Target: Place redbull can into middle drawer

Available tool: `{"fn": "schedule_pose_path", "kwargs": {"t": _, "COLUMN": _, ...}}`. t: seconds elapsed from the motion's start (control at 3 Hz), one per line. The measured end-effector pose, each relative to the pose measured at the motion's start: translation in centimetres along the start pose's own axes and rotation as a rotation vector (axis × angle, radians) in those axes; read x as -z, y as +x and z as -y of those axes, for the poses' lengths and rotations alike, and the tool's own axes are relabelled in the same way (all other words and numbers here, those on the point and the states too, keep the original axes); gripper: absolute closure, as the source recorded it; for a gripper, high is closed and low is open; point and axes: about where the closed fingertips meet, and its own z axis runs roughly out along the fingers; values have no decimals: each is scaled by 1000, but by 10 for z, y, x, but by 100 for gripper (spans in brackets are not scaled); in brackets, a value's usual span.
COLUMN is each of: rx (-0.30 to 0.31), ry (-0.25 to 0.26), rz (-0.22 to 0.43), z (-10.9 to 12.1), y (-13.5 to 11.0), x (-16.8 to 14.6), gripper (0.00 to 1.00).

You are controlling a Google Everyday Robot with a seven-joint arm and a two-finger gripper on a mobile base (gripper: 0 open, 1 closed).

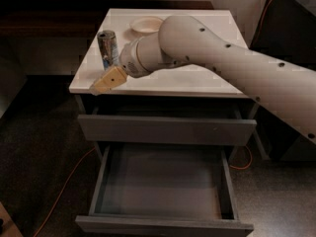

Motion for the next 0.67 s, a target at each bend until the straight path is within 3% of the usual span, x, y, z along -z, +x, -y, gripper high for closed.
{"fn": "schedule_pose_path", "kwargs": {"t": 0.67, "rx": -23, "ry": 52, "rz": 48, "z": 58, "y": -32, "x": -15, "gripper": 0}}
